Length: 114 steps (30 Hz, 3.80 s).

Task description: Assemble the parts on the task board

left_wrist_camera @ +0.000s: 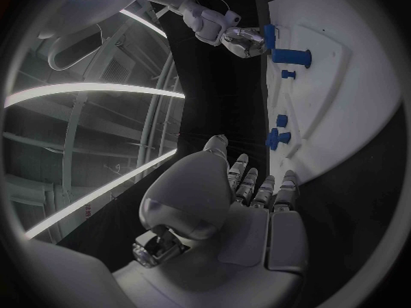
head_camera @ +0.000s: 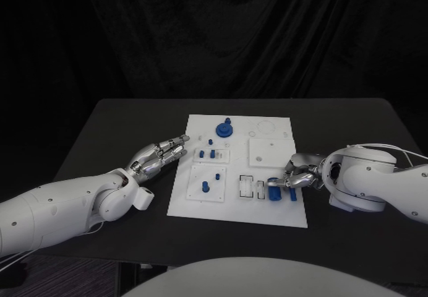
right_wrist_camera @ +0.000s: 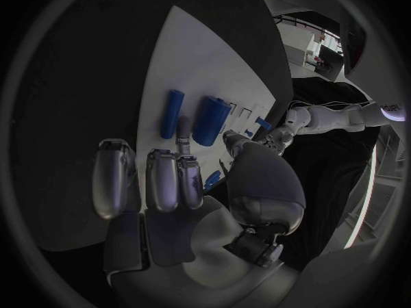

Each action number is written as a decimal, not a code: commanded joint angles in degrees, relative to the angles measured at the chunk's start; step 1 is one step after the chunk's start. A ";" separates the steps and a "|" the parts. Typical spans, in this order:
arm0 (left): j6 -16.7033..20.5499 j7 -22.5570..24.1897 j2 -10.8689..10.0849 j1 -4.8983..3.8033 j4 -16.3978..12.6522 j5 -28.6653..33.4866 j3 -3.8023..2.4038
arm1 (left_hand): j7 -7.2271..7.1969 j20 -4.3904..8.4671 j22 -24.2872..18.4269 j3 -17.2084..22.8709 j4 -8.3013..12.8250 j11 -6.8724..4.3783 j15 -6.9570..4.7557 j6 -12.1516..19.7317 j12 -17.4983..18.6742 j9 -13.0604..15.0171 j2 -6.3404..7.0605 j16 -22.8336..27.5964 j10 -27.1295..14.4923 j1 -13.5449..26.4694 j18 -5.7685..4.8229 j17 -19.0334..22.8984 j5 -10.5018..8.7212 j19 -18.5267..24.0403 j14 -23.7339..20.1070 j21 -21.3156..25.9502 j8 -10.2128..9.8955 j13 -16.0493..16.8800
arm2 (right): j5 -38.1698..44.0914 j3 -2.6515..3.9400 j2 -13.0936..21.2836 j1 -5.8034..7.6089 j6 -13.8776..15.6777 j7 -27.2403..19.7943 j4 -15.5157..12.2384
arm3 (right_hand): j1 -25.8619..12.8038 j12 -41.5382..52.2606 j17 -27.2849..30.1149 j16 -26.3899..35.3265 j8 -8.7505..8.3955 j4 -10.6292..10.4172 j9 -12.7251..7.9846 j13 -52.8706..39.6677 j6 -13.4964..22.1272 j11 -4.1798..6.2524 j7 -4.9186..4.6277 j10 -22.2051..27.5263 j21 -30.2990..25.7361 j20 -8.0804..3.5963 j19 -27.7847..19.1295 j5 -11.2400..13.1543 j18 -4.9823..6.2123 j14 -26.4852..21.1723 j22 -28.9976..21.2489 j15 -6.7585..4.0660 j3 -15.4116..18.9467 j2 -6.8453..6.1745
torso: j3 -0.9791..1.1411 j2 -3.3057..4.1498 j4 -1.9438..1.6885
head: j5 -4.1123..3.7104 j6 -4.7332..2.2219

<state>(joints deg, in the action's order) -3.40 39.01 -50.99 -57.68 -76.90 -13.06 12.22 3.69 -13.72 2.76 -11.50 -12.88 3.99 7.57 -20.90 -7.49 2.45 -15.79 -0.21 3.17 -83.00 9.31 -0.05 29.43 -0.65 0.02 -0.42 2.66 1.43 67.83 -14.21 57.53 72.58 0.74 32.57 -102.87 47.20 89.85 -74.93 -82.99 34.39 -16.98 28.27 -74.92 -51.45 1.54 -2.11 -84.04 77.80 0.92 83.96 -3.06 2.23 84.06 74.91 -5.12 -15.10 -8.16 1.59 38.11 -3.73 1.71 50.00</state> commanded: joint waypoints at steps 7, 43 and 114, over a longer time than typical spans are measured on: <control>-0.87 4.91 0.16 0.20 0.10 0.32 -0.02 | 0.22 -0.25 0.02 0.33 0.02 0.30 0.44 0.09 -0.02 -0.01 -0.11 0.21 0.15 -0.48 0.76 0.05 0.15 -0.18 -0.02 -0.28 0.12 0.02 | -0.17 0.02 -1.09 -0.67 -1.36 1.00 0.99 | 0.67 0.15 -1.98 0.69 0.03 0.22 -0.05 -15.08 0.37 0.42 -0.07 -5.96 -0.87 -0.19 1.57 0.15 0.74 3.46 11.11 -0.42 2.29 1.84 | -0.01 0.00 -0.01 | 0.15 0.00; -1.28 4.18 0.27 0.94 0.26 0.32 -0.02 | 0.33 -0.46 0.00 0.46 -0.03 0.44 0.73 0.41 0.07 -0.05 -0.25 0.21 0.06 -0.48 0.70 0.05 0.13 -0.18 -0.02 -0.28 0.05 0.00 | -24.79 0.04 -1.75 -0.87 4.71 -3.40 2.07 | 20.16 0.15 -0.22 1.84 0.16 3.66 -0.55 -15.08 3.77 -0.14 -0.76 -5.96 -3.50 0.26 1.19 -29.94 1.17 3.40 10.55 0.02 1.12 5.33 | 0.00 -0.01 -0.01 | 1.04 0.00; -2.20 3.96 0.55 1.94 0.78 0.32 -0.03 | 0.42 -0.78 -0.04 0.67 -0.06 0.49 1.28 0.63 0.18 -0.06 -0.33 0.21 -0.07 -0.49 0.57 0.05 0.12 -0.18 -0.02 -0.27 -0.02 -0.01 | -20.44 0.04 -5.16 0.92 12.63 -13.13 1.36 | 19.60 0.15 -2.30 -0.02 5.47 3.44 -0.89 -15.08 6.14 -0.33 -0.89 -5.96 -2.71 0.49 1.53 -12.35 1.04 3.74 10.81 0.22 15.02 8.30 | -0.01 -0.02 0.00 | 2.17 0.00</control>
<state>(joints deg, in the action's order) -5.01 40.70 -50.44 -56.12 -76.08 -12.85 12.00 4.10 -14.20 2.78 -11.18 -12.89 3.99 8.40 -20.48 -7.49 2.44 -16.01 -0.21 3.16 -83.22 9.31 -0.05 29.43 -0.83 0.02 -0.44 2.66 1.41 41.22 -14.20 52.12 73.53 7.19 26.30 -100.88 65.71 89.85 -74.92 -82.80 39.57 -13.95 27.32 -74.91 -45.23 0.71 -3.22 -84.03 74.70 1.54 84.15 -15.02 3.13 83.99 74.90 -4.53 -0.08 0.29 1.57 38.08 -3.72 3.79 50.00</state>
